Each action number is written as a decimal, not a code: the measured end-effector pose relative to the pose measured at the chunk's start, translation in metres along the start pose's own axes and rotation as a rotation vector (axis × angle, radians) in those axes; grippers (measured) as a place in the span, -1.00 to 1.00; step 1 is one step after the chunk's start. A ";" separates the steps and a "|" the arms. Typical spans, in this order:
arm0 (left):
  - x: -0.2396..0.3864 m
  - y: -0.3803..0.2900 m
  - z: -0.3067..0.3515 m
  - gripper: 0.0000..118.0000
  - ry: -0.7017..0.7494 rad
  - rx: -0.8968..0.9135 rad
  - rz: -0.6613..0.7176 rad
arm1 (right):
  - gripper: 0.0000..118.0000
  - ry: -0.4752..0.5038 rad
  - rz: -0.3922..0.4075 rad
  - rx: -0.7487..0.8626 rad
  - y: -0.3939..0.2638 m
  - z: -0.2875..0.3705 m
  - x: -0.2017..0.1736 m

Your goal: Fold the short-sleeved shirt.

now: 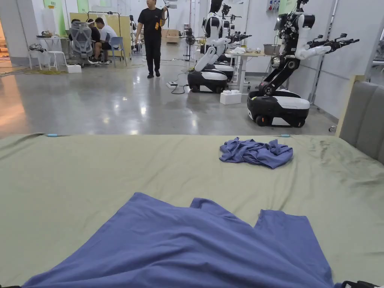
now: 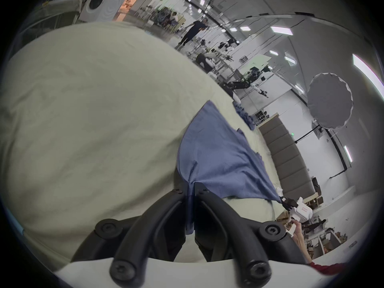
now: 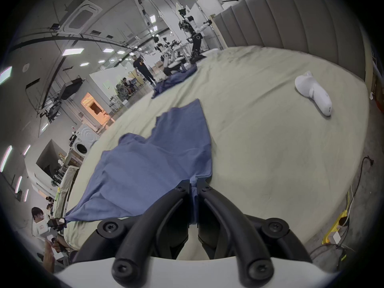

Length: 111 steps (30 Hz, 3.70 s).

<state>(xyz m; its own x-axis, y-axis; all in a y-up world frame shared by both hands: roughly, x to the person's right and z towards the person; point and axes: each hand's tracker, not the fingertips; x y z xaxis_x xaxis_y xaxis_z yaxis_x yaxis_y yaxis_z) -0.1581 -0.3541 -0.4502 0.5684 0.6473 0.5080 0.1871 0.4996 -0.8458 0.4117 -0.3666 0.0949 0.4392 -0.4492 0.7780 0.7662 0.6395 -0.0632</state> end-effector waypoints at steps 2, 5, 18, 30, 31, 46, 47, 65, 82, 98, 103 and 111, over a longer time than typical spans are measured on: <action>-0.003 -0.001 -0.007 -0.03 0.062 -0.020 0.034 | -0.01 -0.108 -0.005 -0.047 0.001 -0.008 0.000; 0.002 -0.002 0.001 0.32 0.014 0.009 0.058 | 0.40 -0.177 0.050 0.044 -0.001 0.017 -0.003; 0.187 -0.131 0.116 -1.00 -0.079 0.535 -0.484 | -0.96 0.028 0.353 0.436 -0.126 0.202 -0.121; 0.208 0.004 0.006 -0.01 -0.140 0.272 -0.521 | -0.96 0.166 0.199 0.331 -0.114 0.178 -0.106; 0.212 0.027 -0.020 0.62 -0.127 0.223 -0.523 | -0.96 0.168 0.190 0.317 -0.113 0.173 -0.103; 0.157 0.222 -0.406 0.64 0.330 -0.221 -0.394 | -0.96 0.047 0.161 0.159 -0.101 0.123 -0.073; 0.154 0.217 -0.418 0.64 0.332 -0.259 -0.427 | -0.96 0.027 0.146 0.157 -0.100 0.121 -0.070; 0.208 0.138 -0.276 -0.96 -0.067 -0.221 -0.391 | -0.87 0.134 0.115 0.122 -0.003 0.071 -0.040; 0.172 0.081 -0.143 -0.96 -0.207 -0.185 -0.250 | -0.93 -0.080 0.219 -0.307 0.056 -0.126 -0.063; 0.172 0.129 -0.061 -0.96 -0.235 -0.001 -0.218 | -0.93 0.322 -0.015 -0.025 0.141 -0.025 -0.126; 0.179 0.168 -0.033 -0.96 -0.164 0.093 -0.263 | -0.93 0.252 0.129 0.076 0.180 -0.002 -0.182; 0.229 0.252 0.004 -0.96 -0.040 0.233 -0.360 | -0.93 0.198 0.285 0.204 0.243 0.031 -0.290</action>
<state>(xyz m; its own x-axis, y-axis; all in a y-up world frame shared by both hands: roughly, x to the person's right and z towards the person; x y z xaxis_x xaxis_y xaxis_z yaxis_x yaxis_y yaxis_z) 0.0158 -0.0773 -0.5465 0.4674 0.4275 0.7738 0.1792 0.8113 -0.5565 0.4558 -0.0621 -0.1268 0.7177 -0.3345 0.6108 0.5005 0.8576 -0.1183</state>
